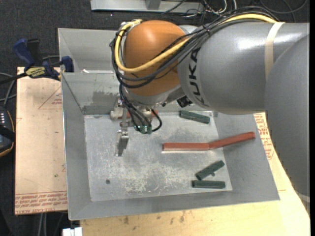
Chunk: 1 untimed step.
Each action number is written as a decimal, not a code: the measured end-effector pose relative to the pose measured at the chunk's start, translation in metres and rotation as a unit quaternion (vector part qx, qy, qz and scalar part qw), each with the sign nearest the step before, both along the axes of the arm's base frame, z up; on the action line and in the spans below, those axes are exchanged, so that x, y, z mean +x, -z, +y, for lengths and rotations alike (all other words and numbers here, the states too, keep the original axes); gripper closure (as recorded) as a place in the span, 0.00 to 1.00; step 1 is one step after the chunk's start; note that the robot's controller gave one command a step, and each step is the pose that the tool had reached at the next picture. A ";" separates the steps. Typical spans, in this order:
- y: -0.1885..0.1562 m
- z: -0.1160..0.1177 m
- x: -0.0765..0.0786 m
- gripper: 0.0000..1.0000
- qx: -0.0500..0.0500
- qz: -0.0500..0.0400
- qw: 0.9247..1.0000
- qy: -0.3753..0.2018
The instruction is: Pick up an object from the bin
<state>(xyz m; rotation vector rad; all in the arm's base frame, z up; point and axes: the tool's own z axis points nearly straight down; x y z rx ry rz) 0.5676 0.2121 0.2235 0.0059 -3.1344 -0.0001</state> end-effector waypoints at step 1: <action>-0.005 -0.001 0.002 0.00 0.001 -0.004 1.000 0.002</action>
Offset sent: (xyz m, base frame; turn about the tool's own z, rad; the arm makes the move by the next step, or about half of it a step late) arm 0.0086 -0.1437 0.0012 -0.0862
